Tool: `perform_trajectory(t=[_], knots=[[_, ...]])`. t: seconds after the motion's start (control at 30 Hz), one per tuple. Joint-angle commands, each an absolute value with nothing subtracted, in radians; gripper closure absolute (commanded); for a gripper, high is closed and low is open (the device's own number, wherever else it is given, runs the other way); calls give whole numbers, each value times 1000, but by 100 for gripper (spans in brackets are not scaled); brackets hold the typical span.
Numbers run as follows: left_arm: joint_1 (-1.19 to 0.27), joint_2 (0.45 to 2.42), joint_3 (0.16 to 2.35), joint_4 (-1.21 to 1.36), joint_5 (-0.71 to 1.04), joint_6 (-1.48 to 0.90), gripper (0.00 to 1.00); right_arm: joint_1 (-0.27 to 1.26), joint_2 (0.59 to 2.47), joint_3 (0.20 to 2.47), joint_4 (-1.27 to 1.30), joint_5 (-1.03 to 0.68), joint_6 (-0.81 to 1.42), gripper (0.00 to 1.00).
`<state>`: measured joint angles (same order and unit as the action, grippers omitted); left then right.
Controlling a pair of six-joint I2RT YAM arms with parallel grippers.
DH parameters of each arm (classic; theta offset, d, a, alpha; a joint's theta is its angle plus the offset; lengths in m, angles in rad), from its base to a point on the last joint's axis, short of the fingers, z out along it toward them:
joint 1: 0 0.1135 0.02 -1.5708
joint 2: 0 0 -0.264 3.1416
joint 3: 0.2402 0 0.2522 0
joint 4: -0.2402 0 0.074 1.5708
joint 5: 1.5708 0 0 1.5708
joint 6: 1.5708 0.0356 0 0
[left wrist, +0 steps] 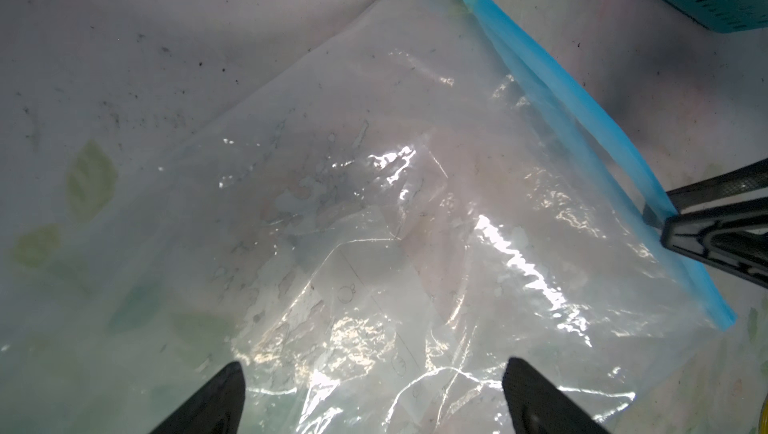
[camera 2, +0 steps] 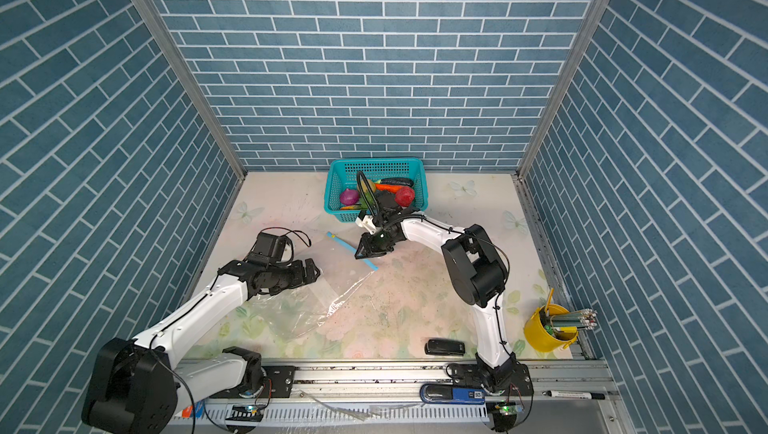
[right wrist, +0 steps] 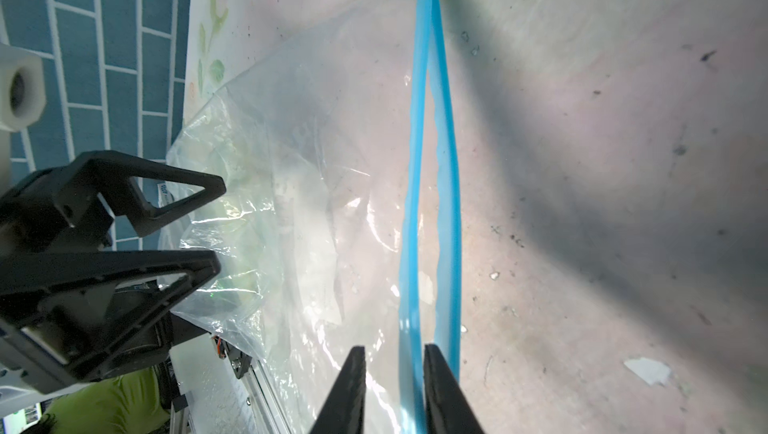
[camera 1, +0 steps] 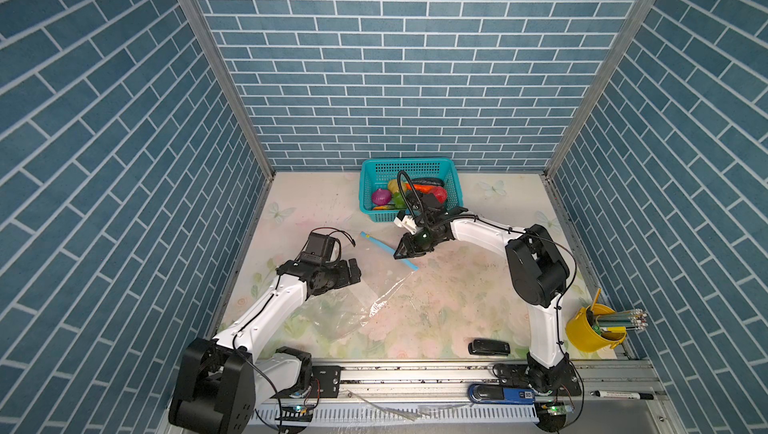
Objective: Place the food in the zip-top bag and seal the zipper
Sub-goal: 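Reach both grippers toward the blue zipper edges of the clear bag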
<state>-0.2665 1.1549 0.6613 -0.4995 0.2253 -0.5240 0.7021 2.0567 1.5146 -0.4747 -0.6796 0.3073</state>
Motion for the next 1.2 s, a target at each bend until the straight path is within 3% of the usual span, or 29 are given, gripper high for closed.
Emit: perform_trajectory(t=[0.0, 0.3, 0.6, 0.93, 1.17], knots=[[-270, 1142, 643, -499, 212, -524, 2, 709, 2051, 1511, -435, -719, 311, 82], [-270, 1141, 656, -477, 232, -543, 2, 709, 1989, 1419, -307, -734, 362, 95], [-270, 1182, 742, -437, 279, -561, 2, 736, 1842, 1121, 174, -665, 423, 100], [-329, 1258, 883, -436, 364, -656, 7, 791, 1794, 904, 552, -528, 268, 100], [-340, 1331, 940, -482, 390, -659, 14, 858, 1793, 885, 552, -399, 78, 100]])
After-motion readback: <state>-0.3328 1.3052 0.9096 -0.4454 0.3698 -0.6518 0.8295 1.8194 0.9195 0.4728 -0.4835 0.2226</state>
